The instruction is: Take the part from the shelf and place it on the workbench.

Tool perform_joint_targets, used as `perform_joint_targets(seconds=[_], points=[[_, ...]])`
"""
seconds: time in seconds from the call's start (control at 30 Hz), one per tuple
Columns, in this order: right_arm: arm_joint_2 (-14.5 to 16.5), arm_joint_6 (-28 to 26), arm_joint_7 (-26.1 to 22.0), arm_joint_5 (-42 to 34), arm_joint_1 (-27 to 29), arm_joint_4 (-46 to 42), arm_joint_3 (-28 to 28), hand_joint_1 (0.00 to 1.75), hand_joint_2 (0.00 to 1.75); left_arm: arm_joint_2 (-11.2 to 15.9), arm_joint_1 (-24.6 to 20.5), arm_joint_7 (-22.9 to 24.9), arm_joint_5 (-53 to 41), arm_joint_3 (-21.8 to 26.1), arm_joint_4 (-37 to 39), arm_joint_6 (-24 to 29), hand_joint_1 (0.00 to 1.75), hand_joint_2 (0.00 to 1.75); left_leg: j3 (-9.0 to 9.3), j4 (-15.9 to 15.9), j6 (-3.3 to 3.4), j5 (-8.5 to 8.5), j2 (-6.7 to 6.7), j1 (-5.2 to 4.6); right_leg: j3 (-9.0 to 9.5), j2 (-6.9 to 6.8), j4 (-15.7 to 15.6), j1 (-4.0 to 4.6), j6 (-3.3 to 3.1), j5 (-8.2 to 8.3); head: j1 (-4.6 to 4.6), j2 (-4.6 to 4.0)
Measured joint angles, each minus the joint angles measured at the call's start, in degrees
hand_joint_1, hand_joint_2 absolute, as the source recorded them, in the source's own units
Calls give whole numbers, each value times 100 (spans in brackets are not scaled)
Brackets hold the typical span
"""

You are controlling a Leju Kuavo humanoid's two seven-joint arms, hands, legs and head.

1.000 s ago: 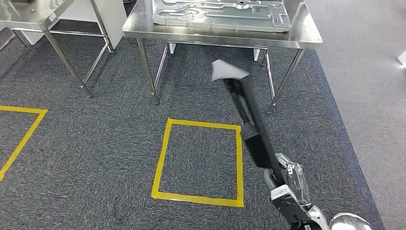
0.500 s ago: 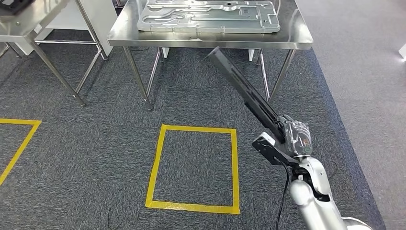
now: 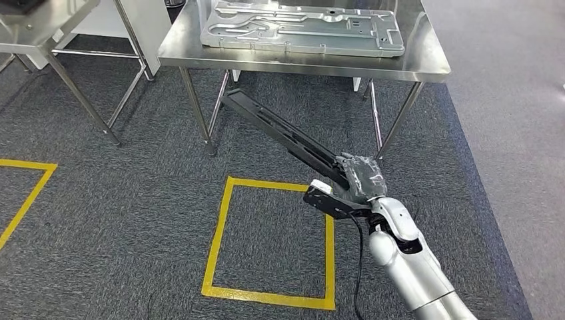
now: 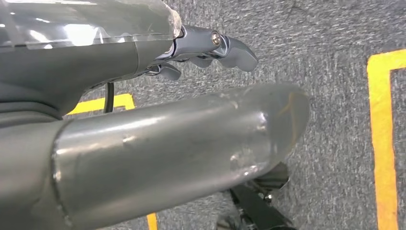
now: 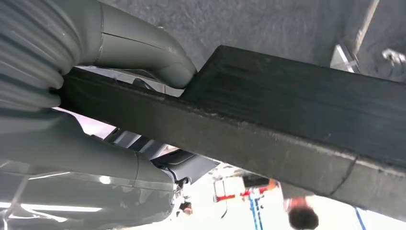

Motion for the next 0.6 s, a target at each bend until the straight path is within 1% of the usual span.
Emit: perform_joint_targets(seconds=[0.03,0.07,0.1,0.13,0.17,0.2,0.23,0.27,0.3,0.33,0.37,0.4,0.47,0.5,0.53,0.57,0.6], points=[[17,93,56,36,-74,63,88,175,175,0,4,1,-10,-3,0,-17,0,0,46,1,-25,-39,-10,18,-104,-2,28,-37,38,83,0,0],[27,206,107,82,-174,126,166,175,175,0,9,2,-20,-5,0,-31,0,0,100,3,-57,-83,-19,41,-109,-5,-141,-71,66,276,0,0],[28,353,148,126,-306,198,244,175,175,1,13,3,-30,-10,0,-44,0,0,158,7,-100,-130,-26,64,-30,-11,-469,-102,92,559,0,0],[28,513,176,162,-464,281,322,175,175,7,14,4,-38,-15,0,-54,0,0,211,14,-146,-179,-29,81,68,-16,-807,-119,111,794,0,0],[29,677,192,195,-641,373,403,175,175,14,6,4,-45,-20,0,-59,0,0,243,25,-195,-224,-30,91,153,-24,-1114,-109,109,894,1,0],[29,841,204,228,-813,471,497,175,175,21,-5,5,-51,-27,0,-65,0,0,253,32,-248,-268,-27,91,205,-29,-1296,-95,84,951,-1,0],[30,977,214,263,-966,568,597,175,175,28,-15,6,-57,-34,0,-71,0,0,268,51,-295,-296,-25,84,222,-28,-1356,-78,42,904,-2,0],[27,1088,223,302,-1107,665,701,175,175,31,-25,7,-64,-40,0,-80,0,0,286,62,-335,-317,-20,82,242,-26,-1381,-63,-16,861,-2,0],[18,1175,233,337,-1226,763,806,175,175,36,-29,8,-71,-45,0,-89,0,0,309,79,-370,-341,-17,89,278,-23,-1373,-67,-70,885,-5,0],[-8,1233,236,362,-1342,858,896,175,175,44,-34,8,-75,-49,0,-97,0,0,313,154,-392,-368,-17,98,321,-29,-1378,-64,-116,858,-4,0],[-54,1280,234,378,-1469,950,986,175,175,52,-43,8,-77,-51,0,-105,0,0,239,318,-406,-432,-16,108,366,-42,-1383,-54,-157,837,-4,0],[-114,1325,232,394,-1588,1026,1069,175,175,61,-52,8,-78,-54,0,-110,0,0,83,595,-415,-534,-16,112,405,-59,-1389,-44,-194,813,-5,0],[-251,1429,225,423,-1793,1143,1223,175,175,73,-59,9,-79,-61,0,-116,0,0,-393,1343,-415,-802,-16,99,467,-88,-1389,-5,-246,749,-5,0],[-311,1479,221,436,-1858,1188,1286,175,175,77,-51,11,-79,-68,0,-116,0,0,-616,1622,-406,-881,-16,90,505,-95,-1389,18,-263,713,-5,0],[-368,1519,217,443,-1906,1227,1345,175,175,80,-38,14,-80,-76,0,-116,0,0,-765,1734,-388,-859,-16,80,551,-98,-1389,41,-272,674,-5,0],[-423,1544,210,445,-1951,1260,1400,175,175,81,-24,16,-80,-85,0,-116,0,0,-820,1639,-360,-716,-16,69,606,-100,-1389,61,-277,632,-5,0],[-477,1559,205,447,-1998,1281,1446,175,175,81,-15,18,-79,-91,0,-116,0,0,-783,1358,-319,-464,-18,51,667,-101,-1389,77,-277,590,-5,0]])
